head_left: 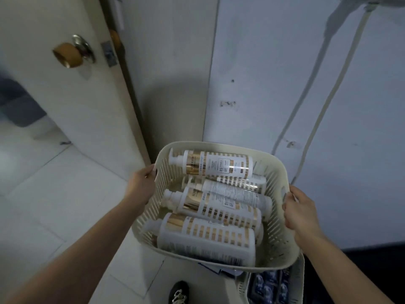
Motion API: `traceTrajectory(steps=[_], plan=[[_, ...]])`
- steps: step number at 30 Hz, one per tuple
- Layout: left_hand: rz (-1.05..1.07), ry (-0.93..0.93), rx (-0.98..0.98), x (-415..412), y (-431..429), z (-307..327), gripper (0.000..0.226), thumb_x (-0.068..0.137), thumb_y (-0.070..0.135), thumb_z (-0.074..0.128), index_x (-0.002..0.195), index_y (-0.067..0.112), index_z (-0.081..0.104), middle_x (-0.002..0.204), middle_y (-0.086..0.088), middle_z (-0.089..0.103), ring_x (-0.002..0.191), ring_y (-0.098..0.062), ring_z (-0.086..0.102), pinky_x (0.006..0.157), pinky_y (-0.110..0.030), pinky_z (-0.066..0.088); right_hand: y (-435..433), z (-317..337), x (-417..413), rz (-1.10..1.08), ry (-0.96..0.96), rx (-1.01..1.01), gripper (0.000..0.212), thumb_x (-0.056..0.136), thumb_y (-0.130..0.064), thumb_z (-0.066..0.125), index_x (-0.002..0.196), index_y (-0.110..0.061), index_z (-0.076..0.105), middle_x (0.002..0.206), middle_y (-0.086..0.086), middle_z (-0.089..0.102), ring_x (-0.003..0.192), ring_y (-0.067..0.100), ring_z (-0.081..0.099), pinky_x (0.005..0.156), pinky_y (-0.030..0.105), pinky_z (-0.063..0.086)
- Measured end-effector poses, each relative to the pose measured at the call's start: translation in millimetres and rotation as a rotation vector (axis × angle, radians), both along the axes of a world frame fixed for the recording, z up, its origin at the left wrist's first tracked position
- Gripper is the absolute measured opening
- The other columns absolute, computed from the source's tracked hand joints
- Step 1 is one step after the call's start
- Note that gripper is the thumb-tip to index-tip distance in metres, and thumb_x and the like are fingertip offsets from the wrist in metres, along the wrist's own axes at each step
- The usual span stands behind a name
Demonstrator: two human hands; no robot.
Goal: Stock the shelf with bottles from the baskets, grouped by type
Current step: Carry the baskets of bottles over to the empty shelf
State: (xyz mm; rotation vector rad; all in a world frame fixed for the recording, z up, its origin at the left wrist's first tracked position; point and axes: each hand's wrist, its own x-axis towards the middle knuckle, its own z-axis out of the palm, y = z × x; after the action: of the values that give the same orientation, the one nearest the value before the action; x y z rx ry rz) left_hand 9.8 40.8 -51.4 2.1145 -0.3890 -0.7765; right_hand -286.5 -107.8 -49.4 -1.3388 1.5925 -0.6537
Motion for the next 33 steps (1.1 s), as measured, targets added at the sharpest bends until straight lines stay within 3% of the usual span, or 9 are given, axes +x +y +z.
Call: traceTrajectory(steps=[4, 7, 10, 12, 15, 17, 25, 29, 33], plan=[[0.126, -0.004, -0.043, -24, 55, 14, 0.035, 0.103, 0.019, 0.036, 0.128, 0.020, 0.060, 0.067, -0.001, 0.055, 0.047, -0.013, 0.044, 0.041, -0.023, 0.032, 15, 2, -1, 0.123, -0.008, -0.006, 0.034, 0.105, -0.015, 0.038, 0.126, -0.033, 0.058, 0.059, -0.002, 0.046, 0.046, 0.014, 0.031, 0.046, 0.023, 0.026], [0.267, -0.001, -0.034, -44, 102, 19, 0.036, 0.103, 0.018, 0.036, 0.130, 0.020, 0.060, 0.072, -0.008, 0.063, 0.049, -0.022, 0.056, 0.042, -0.031, 0.044, 29, 2, 0, 0.263, -0.004, 0.002, 0.030, 0.104, -0.017, 0.038, 0.116, -0.024, 0.065, 0.064, -0.002, 0.044, 0.046, 0.013, 0.031, 0.040, 0.022, 0.025], [0.405, 0.010, -0.047, -64, 152, 13, 0.036, 0.103, 0.019, 0.036, 0.129, 0.024, 0.061, 0.054, 0.001, 0.053, 0.034, -0.012, 0.036, 0.035, -0.018, 0.026, 47, 6, 7, 0.408, 0.015, -0.028, 0.030, 0.103, -0.018, 0.041, 0.124, -0.011, 0.062, 0.080, 0.001, 0.047, 0.052, 0.013, 0.034, 0.039, 0.020, 0.026], [0.506, 0.027, -0.062, -82, 186, 13, 0.034, 0.104, 0.021, 0.037, 0.127, 0.027, 0.061, 0.047, 0.006, 0.052, 0.032, -0.009, 0.032, 0.035, -0.018, 0.024, 62, 7, 14, 0.480, 0.029, -0.009, 0.035, 0.104, -0.020, 0.040, 0.135, -0.022, 0.055, 0.082, 0.002, 0.051, 0.052, 0.014, 0.035, 0.039, 0.020, 0.028], [0.639, 0.043, -0.076, -111, 237, 17, 0.032, 0.104, 0.024, 0.038, 0.126, 0.027, 0.062, 0.051, 0.006, 0.054, 0.032, -0.008, 0.036, 0.036, -0.021, 0.026, 93, 13, 26, 0.632, -0.006, 0.007, 0.032, 0.104, -0.017, 0.039, 0.127, -0.034, 0.053, 0.066, 0.001, 0.050, 0.048, 0.013, 0.035, 0.041, 0.023, 0.027], [0.713, 0.065, -0.089, -132, 271, 20, 0.029, 0.103, 0.026, 0.040, 0.122, 0.028, 0.062, 0.050, 0.006, 0.056, 0.029, -0.003, 0.039, 0.033, -0.021, 0.027, 117, 16, 35, 0.740, -0.015, 0.015, 0.030, 0.105, -0.017, 0.038, 0.128, -0.029, 0.054, 0.063, 0.001, 0.049, 0.048, 0.013, 0.035, 0.042, 0.026, 0.028], [1.142, 0.049, -0.162, -217, 406, 28, 0.023, 0.102, 0.016, 0.041, 0.107, 0.027, 0.061, 0.036, 0.008, 0.051, 0.024, 0.000, 0.040, 0.028, -0.013, 0.028, 236, 6, 69, 1.086, -0.001, 0.148, 0.038, 0.104, -0.021, 0.041, 0.142, -0.020, 0.047, 0.075, -0.008, 0.043, 0.060, 0.006, 0.037, 0.032, 0.012, 0.033], [1.311, 0.031, -0.144, -259, 484, 19, 0.029, 0.103, 0.018, 0.040, 0.121, 0.025, 0.061, 0.045, 0.009, 0.050, 0.026, -0.001, 0.036, 0.029, -0.013, 0.027, 313, 4, 77, 1.234, 0.016, 0.150, 0.034, 0.104, -0.022, 0.043, 0.137, -0.022, 0.051, 0.072, -0.007, 0.047, 0.057, 0.007, 0.040, 0.042, 0.021, 0.033], [1.436, 0.020, -0.119, -305, 562, 8, 0.032, 0.103, 0.024, 0.038, 0.124, 0.033, 0.060, 0.042, 0.010, 0.049, 0.039, -0.013, 0.031, 0.039, -0.020, 0.024, 392, 2, 78, 1.370, 0.017, 0.158, 0.030, 0.104, -0.019, 0.043, 0.130, -0.020, 0.058, 0.069, -0.008, 0.047, 0.055, 0.007, 0.039, 0.033, 0.014, 0.032]])
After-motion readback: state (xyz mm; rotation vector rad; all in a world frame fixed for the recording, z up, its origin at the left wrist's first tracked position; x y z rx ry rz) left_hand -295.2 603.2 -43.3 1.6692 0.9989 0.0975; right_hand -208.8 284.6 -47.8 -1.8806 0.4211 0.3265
